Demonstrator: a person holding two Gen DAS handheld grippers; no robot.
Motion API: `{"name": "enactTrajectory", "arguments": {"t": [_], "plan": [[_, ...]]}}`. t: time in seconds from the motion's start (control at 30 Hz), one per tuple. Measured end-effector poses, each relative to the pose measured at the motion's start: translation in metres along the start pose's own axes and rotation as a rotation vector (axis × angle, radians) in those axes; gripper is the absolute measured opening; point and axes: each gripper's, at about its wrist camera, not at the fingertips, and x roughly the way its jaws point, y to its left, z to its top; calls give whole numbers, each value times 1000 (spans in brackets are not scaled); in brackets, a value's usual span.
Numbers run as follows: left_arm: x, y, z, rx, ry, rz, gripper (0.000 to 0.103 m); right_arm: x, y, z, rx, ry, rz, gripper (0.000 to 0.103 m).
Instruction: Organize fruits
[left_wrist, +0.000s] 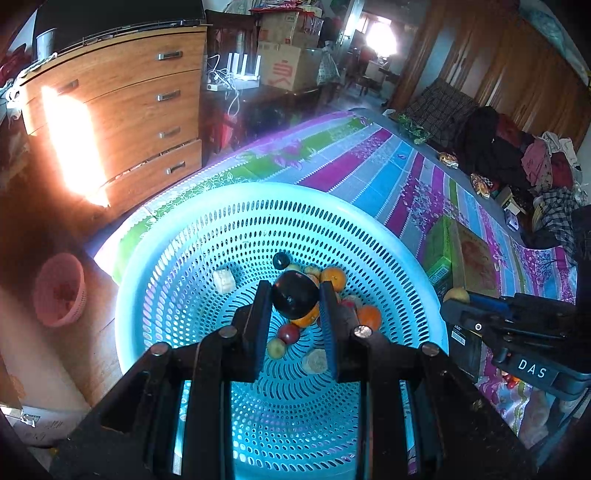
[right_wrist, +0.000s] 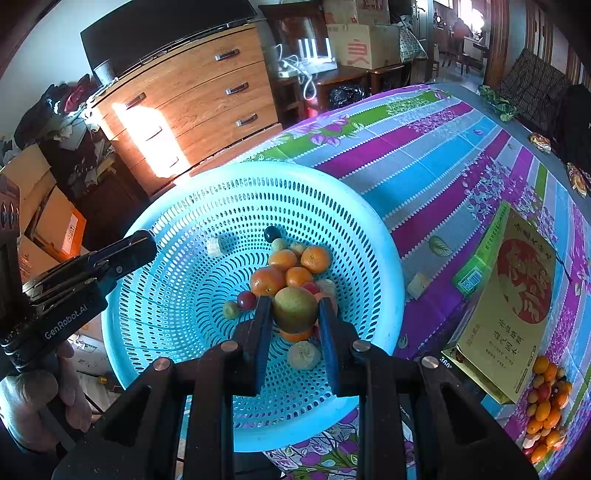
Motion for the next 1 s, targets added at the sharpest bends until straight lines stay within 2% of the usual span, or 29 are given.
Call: {"name": "enactTrajectory", "arguments": {"t": [0.7, 1.0], "plan": [[10, 2, -5, -1, 25, 7, 26, 15, 3, -1, -1, 28, 2, 28], [23, 8, -11, -7, 76, 9, 26, 32, 1, -7, -1, 70, -8, 28]]}}
